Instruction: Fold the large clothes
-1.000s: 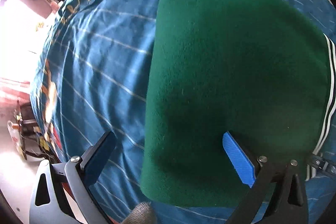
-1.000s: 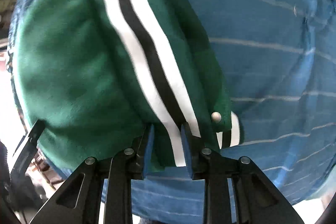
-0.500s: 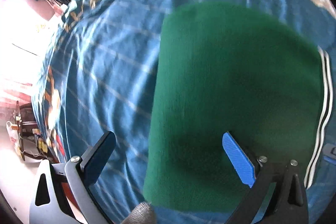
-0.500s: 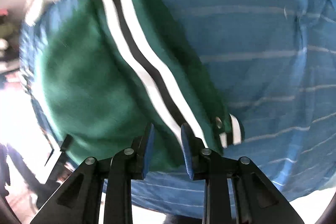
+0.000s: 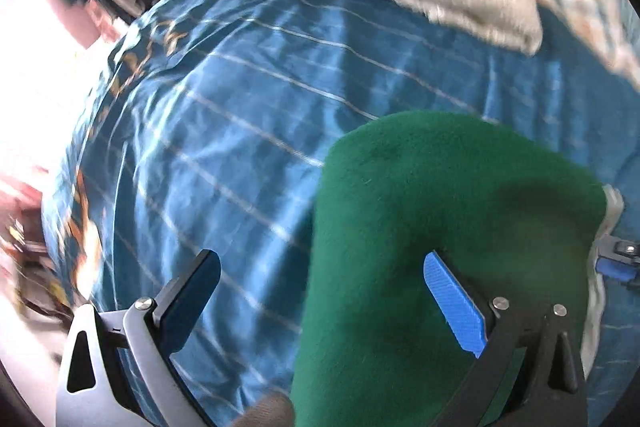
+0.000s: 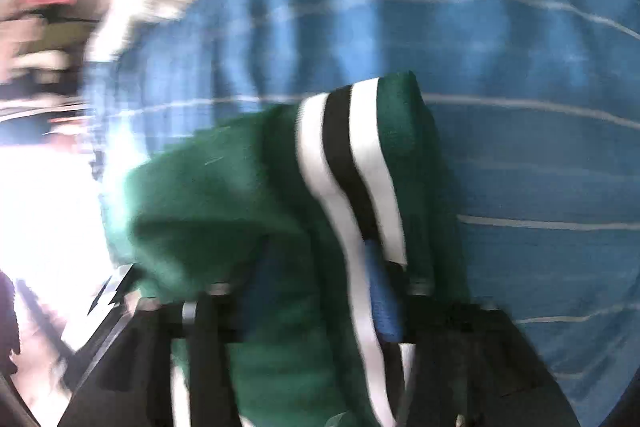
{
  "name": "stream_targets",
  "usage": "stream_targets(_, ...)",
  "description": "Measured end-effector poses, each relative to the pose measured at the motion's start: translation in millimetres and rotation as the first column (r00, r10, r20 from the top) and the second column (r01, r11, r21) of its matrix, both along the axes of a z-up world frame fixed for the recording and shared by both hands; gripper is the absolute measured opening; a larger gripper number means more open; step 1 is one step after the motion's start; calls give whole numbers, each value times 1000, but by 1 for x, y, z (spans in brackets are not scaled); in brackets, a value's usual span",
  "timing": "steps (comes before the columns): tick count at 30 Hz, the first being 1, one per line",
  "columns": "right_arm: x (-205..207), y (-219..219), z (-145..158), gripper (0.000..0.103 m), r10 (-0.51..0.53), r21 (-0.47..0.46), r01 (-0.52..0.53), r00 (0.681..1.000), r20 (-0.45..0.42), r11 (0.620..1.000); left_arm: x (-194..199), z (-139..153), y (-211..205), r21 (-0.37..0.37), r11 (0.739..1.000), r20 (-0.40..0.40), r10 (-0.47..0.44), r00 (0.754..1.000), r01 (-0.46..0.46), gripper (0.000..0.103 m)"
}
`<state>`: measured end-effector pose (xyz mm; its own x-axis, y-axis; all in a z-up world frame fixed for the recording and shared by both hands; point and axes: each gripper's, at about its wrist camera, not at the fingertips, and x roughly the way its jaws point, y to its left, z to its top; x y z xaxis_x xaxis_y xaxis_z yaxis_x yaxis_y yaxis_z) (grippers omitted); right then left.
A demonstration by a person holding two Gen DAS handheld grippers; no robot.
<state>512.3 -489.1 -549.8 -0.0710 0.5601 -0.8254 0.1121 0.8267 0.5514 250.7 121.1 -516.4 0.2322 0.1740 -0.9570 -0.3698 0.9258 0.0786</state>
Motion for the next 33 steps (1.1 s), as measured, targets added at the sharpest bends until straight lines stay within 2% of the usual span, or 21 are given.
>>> stream_targets(1,-6,-14,4,86,4,5,-4,1000,9,1000,-13,5,10,-41,999,21,26,999,-25,103)
stream_targets(3,-16,-34,-2,86,6,31,-5,1000,-9,1000,-31,2,24,-122,991,28,62,998,-59,103)
stream_targets(5,-33,-43,-30,86,34,68,-29,997,-71,997,-44,-11,33,-217,974,23,68,997,-62,103)
stream_targets(8,-54,-39,-77,86,74,176,-48,987,-146,983,-51,-34,35,-336,941,22,52,998,-41,103)
stream_targets(9,-56,-36,-88,88,62,256,-23,987,-146,966,-50,-42,33,-374,927,22,37,999,-26,103)
stream_targets(11,-53,-30,-97,88,42,320,4,990,-135,947,-43,-54,25,-435,900,28,6,1000,7,103)
stream_targets(12,-51,-25,-99,88,36,386,19,990,-135,922,-40,-57,23,-455,891,28,-6,1000,18,103)
stream_targets(13,-51,-23,-100,88,34,396,22,990,-134,918,-35,-63,19,-480,877,22,-19,1000,27,103)
stream_targets(15,-50,-15,-101,88,49,395,1,992,-115,919,-29,-67,15,-511,858,27,-45,999,53,103)
stream_targets(17,-51,-14,-95,84,62,393,-17,993,-103,920,-23,-67,10,-508,857,35,-84,996,90,103)
stream_targets(18,-54,-17,-92,69,63,401,-14,992,-110,916,-20,-68,8,-504,856,45,-106,993,114,103)
stream_targets(19,-58,-19,-90,64,54,415,4,990,-128,910,-17,-69,7,-499,857,49,-122,991,130,103)
stream_targets(21,-69,-24,-84,56,18,454,57,987,-161,889,-13,-72,7,-517,842,56,-150,987,157,103)
stream_targets(25,-102,-20,-65,52,-41,513,174,964,-261,841,-7,-70,15,-550,809,69,-203,977,207,103)
stream_targets(27,-124,-12,-57,52,-44,494,189,956,-291,849,-2,-68,19,-566,786,73,-252,965,248,103)
stream_targets(28,-133,-8,-58,52,-46,456,184,954,-297,870,0,-68,21,-571,778,74,-271,960,263,103)
stream_targets(29,-139,-5,-63,56,-60,416,189,951,-303,890,1,-70,23,-580,766,75,-289,954,278,103)
stream_targets(30,-144,-5,-70,66,-95,366,208,948,-304,907,1,-72,26,-596,748,78,-306,949,290,103)
stream_targets(31,-147,-7,-78,70,-138,330,237,945,-296,914,2,-75,26,-612,731,79,-323,943,302,103)
stream_targets(33,-147,-9,-93,79,-199,338,297,935,-294,893,6,-80,24,-634,698,93,-358,929,332,103)
